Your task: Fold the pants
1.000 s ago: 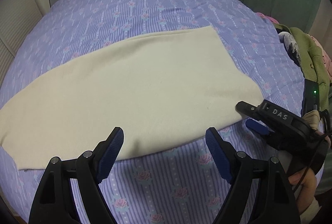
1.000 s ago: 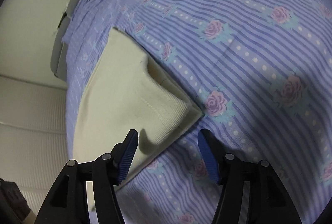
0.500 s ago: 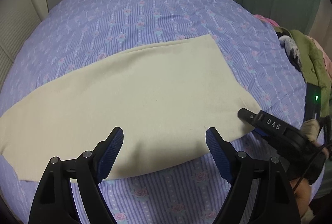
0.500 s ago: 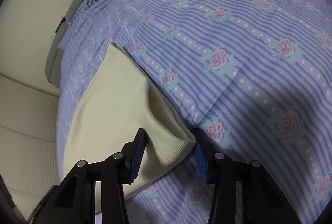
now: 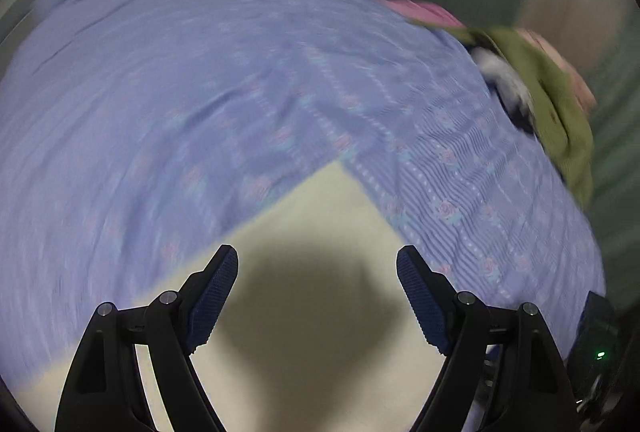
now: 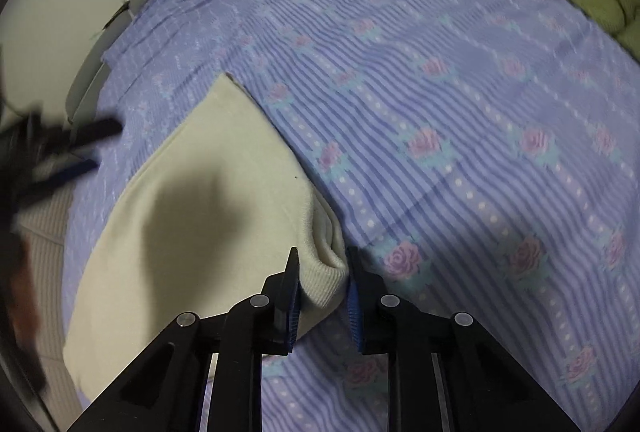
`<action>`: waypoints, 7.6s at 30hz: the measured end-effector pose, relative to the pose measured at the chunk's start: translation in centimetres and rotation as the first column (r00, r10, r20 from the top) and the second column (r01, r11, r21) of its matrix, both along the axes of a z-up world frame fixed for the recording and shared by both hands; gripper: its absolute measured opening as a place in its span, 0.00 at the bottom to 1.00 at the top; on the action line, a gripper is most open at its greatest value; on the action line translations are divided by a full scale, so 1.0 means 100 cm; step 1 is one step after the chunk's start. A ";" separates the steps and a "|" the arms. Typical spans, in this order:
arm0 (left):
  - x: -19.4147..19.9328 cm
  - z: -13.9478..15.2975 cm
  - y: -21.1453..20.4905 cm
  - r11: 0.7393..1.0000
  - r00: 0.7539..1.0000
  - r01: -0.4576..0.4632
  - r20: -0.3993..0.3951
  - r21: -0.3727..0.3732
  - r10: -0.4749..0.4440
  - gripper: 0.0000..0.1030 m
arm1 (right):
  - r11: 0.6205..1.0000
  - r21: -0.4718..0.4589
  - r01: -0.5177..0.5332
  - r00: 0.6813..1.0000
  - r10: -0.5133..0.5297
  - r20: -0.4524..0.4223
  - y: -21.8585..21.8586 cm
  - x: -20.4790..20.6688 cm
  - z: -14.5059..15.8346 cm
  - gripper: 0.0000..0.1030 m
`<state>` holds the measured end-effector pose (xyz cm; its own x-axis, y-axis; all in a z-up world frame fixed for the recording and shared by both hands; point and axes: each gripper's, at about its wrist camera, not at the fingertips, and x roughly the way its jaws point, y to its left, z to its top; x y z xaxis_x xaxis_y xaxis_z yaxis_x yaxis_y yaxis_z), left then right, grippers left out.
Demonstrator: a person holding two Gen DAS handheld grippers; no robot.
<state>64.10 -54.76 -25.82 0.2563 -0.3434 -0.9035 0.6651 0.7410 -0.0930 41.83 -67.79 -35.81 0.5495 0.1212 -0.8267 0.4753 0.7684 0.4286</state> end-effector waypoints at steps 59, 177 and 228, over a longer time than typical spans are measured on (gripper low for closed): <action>-0.017 0.155 0.323 0.907 0.928 0.361 0.176 -0.216 -0.327 0.21 | 0.814 -0.525 -0.250 0.932 0.349 0.096 0.404 -0.044 0.232 0.18; -0.223 0.004 0.874 0.439 0.489 -0.860 -0.174 -0.260 0.855 0.83 | 0.636 -0.310 -0.706 0.676 0.736 -0.028 0.701 0.038 0.137 0.71; -0.132 0.102 0.770 0.539 0.569 -0.802 -0.058 -0.258 0.820 0.24 | 0.705 -0.413 -0.576 0.777 0.630 -0.009 0.631 0.046 0.189 0.71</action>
<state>50.86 22.19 -15.61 0.5845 -0.1494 -0.7975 -0.1988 0.9266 -0.3192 46.46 -4.65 -16.96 0.5669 0.1617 -0.8077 -0.1824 0.9808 0.0683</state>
